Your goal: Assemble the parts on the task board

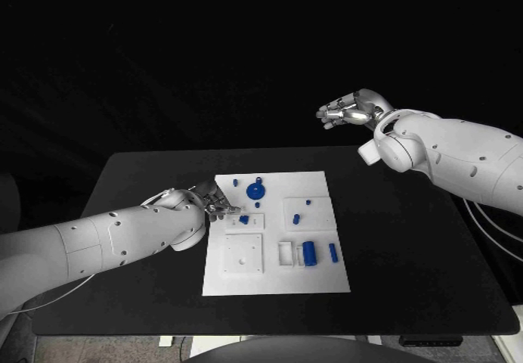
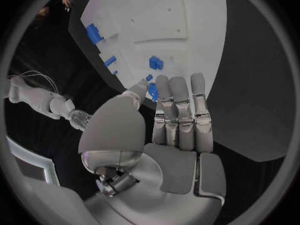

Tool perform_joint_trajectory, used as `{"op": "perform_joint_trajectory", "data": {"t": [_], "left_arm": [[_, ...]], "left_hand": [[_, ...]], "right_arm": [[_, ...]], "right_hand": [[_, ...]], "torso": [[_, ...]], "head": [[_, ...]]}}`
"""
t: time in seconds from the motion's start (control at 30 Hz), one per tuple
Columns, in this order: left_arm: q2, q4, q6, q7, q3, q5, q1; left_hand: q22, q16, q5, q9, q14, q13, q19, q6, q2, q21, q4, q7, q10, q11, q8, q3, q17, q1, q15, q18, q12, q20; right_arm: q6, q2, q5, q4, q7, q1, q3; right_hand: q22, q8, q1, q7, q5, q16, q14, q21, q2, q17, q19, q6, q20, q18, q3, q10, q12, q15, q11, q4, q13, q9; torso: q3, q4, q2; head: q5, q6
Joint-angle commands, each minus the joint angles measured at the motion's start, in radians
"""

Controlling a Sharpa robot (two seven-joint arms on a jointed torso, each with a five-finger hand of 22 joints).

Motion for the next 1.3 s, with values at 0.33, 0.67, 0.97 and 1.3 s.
{"op": "perform_joint_trajectory", "data": {"t": [0.33, 0.67, 0.97, 1.3], "left_arm": [[-0.011, 0.014, -0.001, 0.082, 0.001, 0.029, 0.02], [0.001, 0.005, 0.023, 0.154, 0.0, -0.089, 0.021], [0.029, -0.012, 0.044, 0.201, -0.002, -0.273, 0.02], [0.068, -0.04, 0.069, 0.21, -0.002, -0.396, 0.015]], "left_hand": [[-0.167, -0.212, 0.007, -0.016, -0.049, -0.131, -0.061, -0.019, 0.098, -0.092, -0.235, 0.028, -0.036, 0.036, -0.002, -0.033, -0.134, 0.148, 0.049, -0.011, -0.264, 0.039], [-0.204, -0.267, 0.003, -0.08, -0.074, -0.247, -0.108, -0.121, 0.076, -0.084, -0.282, 0.05, -0.08, 0.071, -0.003, -0.115, -0.158, 0.226, 0.073, -0.001, -0.45, 0.064], [-0.199, -0.204, 0.001, -0.082, -0.058, -0.257, -0.081, -0.181, 0.053, -0.087, -0.26, 0.033, -0.046, 0.064, -0.003, -0.201, -0.117, 0.223, 0.061, -0.005, -0.456, 0.057], [-0.32, -0.151, 0.001, -0.081, -0.068, -0.182, -0.049, -0.148, 0.057, -0.087, -0.171, 0.051, -0.092, 0.067, -0.002, -0.337, -0.1, 0.231, 0.061, -0.014, -0.348, 0.054]], "right_arm": [[0.02, -0.001, -0.011, -0.002, 0.001, -0.007, 0.0], [0.022, -0.001, -0.019, -0.001, 0.0, -0.01, 0.0], [0.025, 0.001, -0.021, 0.001, -0.001, -0.012, 0.0], [0.026, 0.002, -0.022, 0.004, 0.0, -0.013, 0.0]], "right_hand": [[0.0, -0.001, 0.01, 0.0, -0.005, -0.006, 0.0, -0.004, -0.001, 0.0, 0.008, -0.003, -0.002, 0.01, 0.01, -0.006, -0.004, -0.001, -0.001, -0.016, -0.001, 0.001], [0.0, 0.0, 0.009, -0.001, -0.007, -0.006, 0.002, -0.005, -0.001, 0.0, 0.012, 0.005, -0.003, 0.01, 0.013, -0.005, -0.004, -0.002, -0.002, -0.022, -0.001, 0.002], [0.0, 0.0, 0.009, -0.001, -0.007, -0.006, 0.002, -0.005, -0.001, 0.0, 0.012, 0.005, -0.003, 0.01, 0.013, -0.005, -0.004, -0.002, -0.002, -0.022, -0.001, 0.002], [0.0, 0.0, 0.009, -0.001, -0.007, -0.006, 0.002, -0.005, -0.001, 0.0, 0.012, 0.005, -0.003, 0.01, 0.013, -0.005, -0.004, -0.002, -0.002, -0.022, -0.001, 0.002]], "torso": [[-0.001, -0.0007, 0.002], [-0.0003, -0.0012, 0.001], [-0.001, -0.0019, 0.002], [-0.0006, -0.0029, 0.002]], "head": [[0.003, 0.002], [0.004, 0.003], [0.005, 0.004], [0.005, 0.004]]}}
